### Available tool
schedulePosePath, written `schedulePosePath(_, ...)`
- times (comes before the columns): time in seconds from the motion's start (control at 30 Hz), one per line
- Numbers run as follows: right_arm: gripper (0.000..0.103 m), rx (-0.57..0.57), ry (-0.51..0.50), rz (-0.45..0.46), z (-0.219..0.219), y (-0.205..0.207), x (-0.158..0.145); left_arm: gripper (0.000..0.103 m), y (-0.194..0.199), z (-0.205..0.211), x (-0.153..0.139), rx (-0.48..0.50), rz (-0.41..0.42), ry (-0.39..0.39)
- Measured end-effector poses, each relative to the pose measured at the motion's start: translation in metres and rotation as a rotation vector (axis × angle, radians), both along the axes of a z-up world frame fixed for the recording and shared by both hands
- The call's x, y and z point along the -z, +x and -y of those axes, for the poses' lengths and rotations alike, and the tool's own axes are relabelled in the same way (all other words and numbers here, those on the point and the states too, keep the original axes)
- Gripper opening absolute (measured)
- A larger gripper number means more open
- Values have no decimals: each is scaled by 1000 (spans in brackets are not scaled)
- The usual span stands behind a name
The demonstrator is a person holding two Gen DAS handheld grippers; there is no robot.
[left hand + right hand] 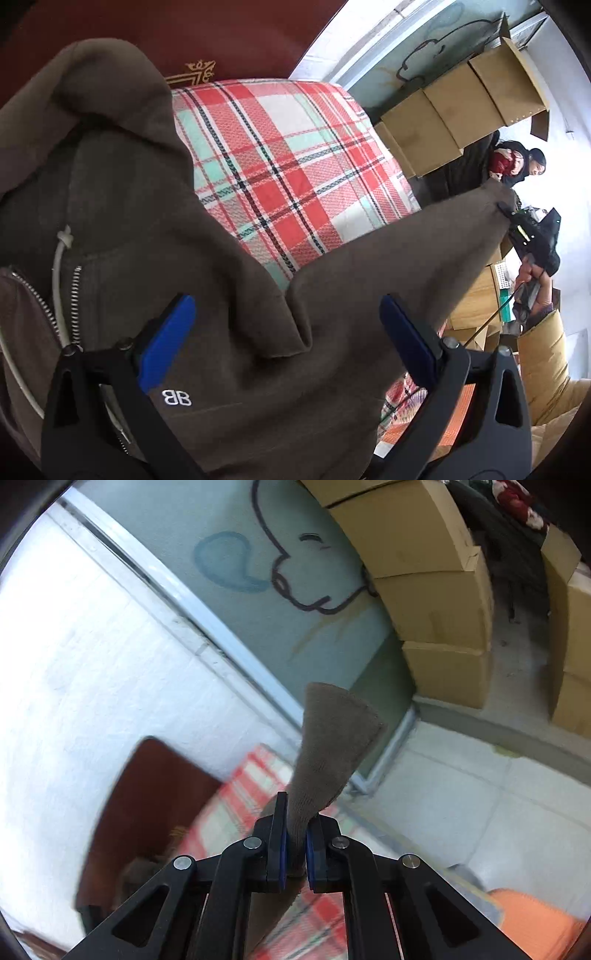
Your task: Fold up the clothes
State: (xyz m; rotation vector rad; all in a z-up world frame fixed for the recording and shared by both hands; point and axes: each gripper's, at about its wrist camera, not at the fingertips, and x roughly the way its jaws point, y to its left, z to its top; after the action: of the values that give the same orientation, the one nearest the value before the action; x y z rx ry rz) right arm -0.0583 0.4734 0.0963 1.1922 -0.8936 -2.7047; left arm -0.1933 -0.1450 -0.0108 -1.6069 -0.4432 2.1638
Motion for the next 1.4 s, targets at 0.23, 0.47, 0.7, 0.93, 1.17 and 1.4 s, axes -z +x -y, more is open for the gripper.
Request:
schedulePosePath(0.23,41,-114,310,348,46,-4,68,100,-5,-10,27,-3,64,-28)
schedulePosePath(0.47,69,-612,405,92,174,17,18,100,0,33,19,-206,43,96)
schedulePosePath(0.7,69,-1133,114,134,349,9,67,100,47,96,-1,-397,4,61)
schedulePosePath(0.93,24,-1151,-143,344,433,-45,140,100,100,150,1,-562,24,39)
schedulePosePath(1.17,0,-1089,141,113,445,-104,74,100,141,188,-11,-662,-3,21)
schedulePosePath(1.4,21,-1020,115,43,419,-144,19,100,191,232,-26,-779,-25,-68)
